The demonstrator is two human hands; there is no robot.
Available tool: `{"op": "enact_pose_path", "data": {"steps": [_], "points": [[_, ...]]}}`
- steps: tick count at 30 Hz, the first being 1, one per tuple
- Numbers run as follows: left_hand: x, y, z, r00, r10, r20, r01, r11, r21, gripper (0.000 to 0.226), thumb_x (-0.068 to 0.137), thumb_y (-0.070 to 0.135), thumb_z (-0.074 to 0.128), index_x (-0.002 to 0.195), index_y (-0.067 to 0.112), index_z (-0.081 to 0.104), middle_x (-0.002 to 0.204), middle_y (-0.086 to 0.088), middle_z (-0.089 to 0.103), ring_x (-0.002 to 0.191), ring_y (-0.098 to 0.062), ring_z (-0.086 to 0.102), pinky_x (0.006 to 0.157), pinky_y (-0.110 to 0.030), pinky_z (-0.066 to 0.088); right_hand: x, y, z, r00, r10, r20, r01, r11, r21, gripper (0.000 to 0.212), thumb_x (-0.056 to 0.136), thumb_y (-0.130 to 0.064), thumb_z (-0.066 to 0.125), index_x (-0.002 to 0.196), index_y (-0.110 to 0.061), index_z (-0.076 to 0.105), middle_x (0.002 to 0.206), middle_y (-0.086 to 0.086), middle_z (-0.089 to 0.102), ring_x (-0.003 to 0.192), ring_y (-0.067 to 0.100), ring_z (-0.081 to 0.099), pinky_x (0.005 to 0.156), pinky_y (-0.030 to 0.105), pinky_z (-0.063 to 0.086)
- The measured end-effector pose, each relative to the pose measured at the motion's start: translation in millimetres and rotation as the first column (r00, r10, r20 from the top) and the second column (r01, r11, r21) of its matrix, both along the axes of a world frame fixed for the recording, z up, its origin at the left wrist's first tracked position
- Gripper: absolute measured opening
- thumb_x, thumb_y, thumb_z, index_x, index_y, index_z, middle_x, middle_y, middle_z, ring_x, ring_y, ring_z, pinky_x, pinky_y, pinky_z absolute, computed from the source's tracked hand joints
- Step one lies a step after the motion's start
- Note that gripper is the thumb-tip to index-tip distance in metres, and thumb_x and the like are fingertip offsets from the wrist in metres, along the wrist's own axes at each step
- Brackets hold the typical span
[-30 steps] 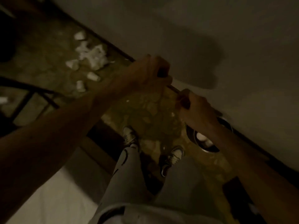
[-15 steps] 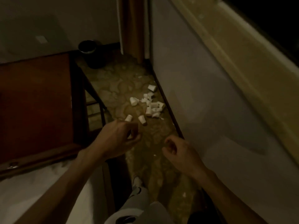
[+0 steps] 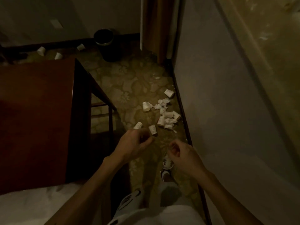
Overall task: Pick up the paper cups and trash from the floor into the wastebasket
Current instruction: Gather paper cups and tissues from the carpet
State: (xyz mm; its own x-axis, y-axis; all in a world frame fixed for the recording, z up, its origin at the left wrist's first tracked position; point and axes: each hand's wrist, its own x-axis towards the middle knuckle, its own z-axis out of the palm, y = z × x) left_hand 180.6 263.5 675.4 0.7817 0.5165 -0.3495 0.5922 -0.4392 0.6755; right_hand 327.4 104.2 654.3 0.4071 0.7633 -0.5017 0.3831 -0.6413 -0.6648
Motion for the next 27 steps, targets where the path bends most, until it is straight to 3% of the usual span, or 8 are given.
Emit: {"op": "enact_pose_path", "data": {"steps": [3,7,13,15,18,20,23,27], "points": [[40,17,-25,0.998,0.062,0.026,-0.060,0.996,-0.068,0.016,0.096,0.036,0.059,0.081,0.039,0.056,0.075,0.014,0.059,0.072,0.003,0.059,0.059,-0.015,0.042,43,36,-28,0.998,0.004,-0.060,-0.006,0.999,-0.033,0.010,0.095,-0.026,0.062,0.103,-0.026,0.056,0.090,-0.012,0.058,0.080,-0.001,0.055,0.056,0.009,0.040],[79,45,-73,0.980,0.199,0.001,-0.197,0.972,-0.131,0.017,0.098,0.036,0.056,0.088,0.024,0.064,0.077,0.008,0.062,0.067,-0.004,0.059,0.062,-0.026,0.051,90,81,-68,0.999,0.012,-0.052,-0.016,0.997,-0.072,0.010,0.095,-0.027,0.061,0.103,-0.023,0.059,0.090,-0.012,0.059,0.081,0.002,0.056,0.065,0.021,0.045],[123,85,-233,0.952,0.297,-0.075,-0.306,0.902,-0.304,0.013,0.099,0.034,0.057,0.085,0.033,0.057,0.080,0.009,0.062,0.069,0.005,0.060,0.054,-0.011,0.044,137,123,-202,0.998,-0.064,-0.024,0.059,0.987,-0.149,0.015,0.094,-0.022,0.061,0.109,-0.023,0.058,0.088,-0.012,0.056,0.076,0.002,0.053,0.063,0.020,0.040],[141,96,-306,0.960,0.268,-0.086,-0.281,0.894,-0.350,0.011,0.099,0.031,0.057,0.089,0.030,0.060,0.084,0.006,0.065,0.073,0.002,0.063,0.058,-0.012,0.047,148,130,-269,0.994,-0.107,-0.005,0.105,0.981,-0.165,0.015,0.095,-0.021,0.060,0.109,-0.025,0.056,0.091,-0.011,0.057,0.079,0.003,0.054,0.064,0.022,0.042],[169,111,-420,0.983,0.144,-0.111,-0.174,0.921,-0.347,0.019,0.100,0.030,0.055,0.107,0.015,0.065,0.101,-0.006,0.071,0.091,-0.019,0.067,0.081,-0.041,0.055,166,134,-378,0.984,-0.177,0.001,0.174,0.965,-0.194,0.016,0.097,-0.023,0.058,0.106,-0.036,0.053,0.095,-0.017,0.055,0.084,-0.001,0.055,0.063,0.017,0.042],[186,120,-494,0.993,0.029,-0.116,-0.064,0.948,-0.313,0.021,0.100,0.028,0.054,0.113,0.015,0.063,0.105,-0.009,0.070,0.092,-0.021,0.067,0.081,-0.041,0.055,178,136,-451,0.972,-0.231,-0.033,0.220,0.954,-0.202,0.020,0.098,-0.021,0.057,0.106,-0.039,0.052,0.101,-0.016,0.057,0.087,-0.002,0.055,0.063,0.015,0.041],[216,132,-591,0.985,-0.113,-0.131,0.067,0.948,-0.311,0.020,0.101,0.031,0.054,0.116,0.019,0.061,0.109,-0.005,0.069,0.091,-0.017,0.065,0.078,-0.037,0.055,202,139,-552,0.964,-0.264,-0.020,0.257,0.949,-0.183,0.025,0.100,-0.019,0.053,0.123,-0.030,0.055,0.121,-0.003,0.059,0.099,0.007,0.057,0.072,0.019,0.045],[252,142,-684,0.989,-0.131,-0.072,0.101,0.938,-0.331,0.030,0.100,0.038,0.053,0.127,0.025,0.053,0.098,0.004,0.068,0.080,-0.011,0.069,0.076,-0.039,0.060,226,140,-649,0.964,-0.259,0.058,0.264,0.959,-0.101,0.038,0.100,-0.015,0.050,0.137,-0.024,0.050,0.138,0.003,0.048,0.115,0.012,0.051,0.089,0.027,0.043]]}}
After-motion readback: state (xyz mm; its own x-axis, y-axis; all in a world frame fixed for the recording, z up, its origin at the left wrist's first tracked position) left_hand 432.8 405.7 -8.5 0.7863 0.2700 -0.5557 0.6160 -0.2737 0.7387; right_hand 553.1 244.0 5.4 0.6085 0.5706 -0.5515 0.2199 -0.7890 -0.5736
